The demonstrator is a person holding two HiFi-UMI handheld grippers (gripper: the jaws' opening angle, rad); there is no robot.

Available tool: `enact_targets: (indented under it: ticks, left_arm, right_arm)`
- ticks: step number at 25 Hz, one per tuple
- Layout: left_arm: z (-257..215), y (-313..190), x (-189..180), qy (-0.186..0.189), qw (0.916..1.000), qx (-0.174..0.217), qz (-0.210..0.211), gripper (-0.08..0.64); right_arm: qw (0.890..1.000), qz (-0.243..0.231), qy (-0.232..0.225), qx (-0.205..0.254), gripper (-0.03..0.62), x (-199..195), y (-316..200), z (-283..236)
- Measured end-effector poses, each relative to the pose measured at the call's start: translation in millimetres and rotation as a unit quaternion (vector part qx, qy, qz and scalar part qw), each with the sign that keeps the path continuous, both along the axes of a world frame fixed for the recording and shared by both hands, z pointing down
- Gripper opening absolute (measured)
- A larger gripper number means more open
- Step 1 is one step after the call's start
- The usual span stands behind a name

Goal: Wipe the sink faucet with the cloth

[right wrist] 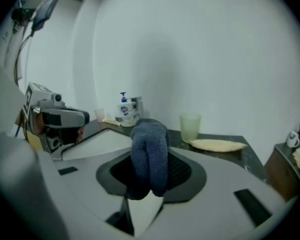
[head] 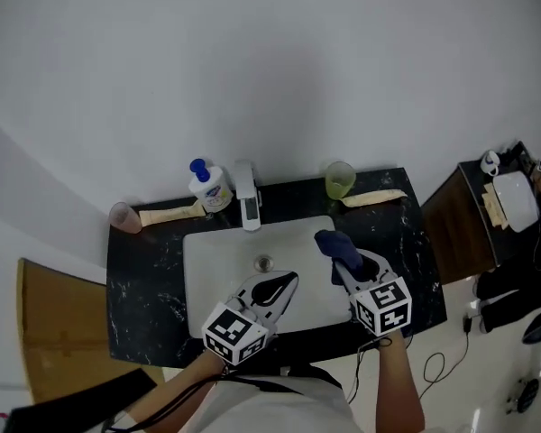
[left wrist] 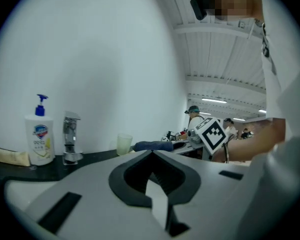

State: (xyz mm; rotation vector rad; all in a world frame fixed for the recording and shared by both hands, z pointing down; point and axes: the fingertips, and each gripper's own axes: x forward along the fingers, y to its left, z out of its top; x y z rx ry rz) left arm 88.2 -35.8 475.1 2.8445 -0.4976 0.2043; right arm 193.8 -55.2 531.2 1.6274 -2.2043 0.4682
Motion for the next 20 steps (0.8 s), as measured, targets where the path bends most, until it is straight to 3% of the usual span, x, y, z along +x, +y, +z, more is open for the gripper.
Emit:
enact_targets:
  ticks: [5, 10, 15, 20]
  left_arm:
    - [-14.4, -32.0, -69.1, 0.003, 0.9952, 0.016, -0.097, 0.002]
    - [-22.8, -46.3, -120.7, 0.013, 0.9862, 0.021, -0.164, 0.002]
    - [-21.3, -51.7, -141.0, 0.013, 0.9812, 0.016, -0.192, 0.002]
    - [-26.6, -57.2, -145.3, 0.019, 0.9797, 0.015, -0.199, 0.002]
  right_arm:
    - [0.992, -0.121, -0.003, 0.036, 0.135, -81.6, -56.2, -34.2]
    - [0.974, -0.217, 0.060, 0.032, 0.135, -135.8, -96.3, -37.4]
    - [0.955, -0.274, 0.110, 0.005, 0.135, -157.2, -124.4, -33.0]
    - [0.951, -0.295, 0.087, 0.010, 0.135, -163.5, -128.0, -48.0]
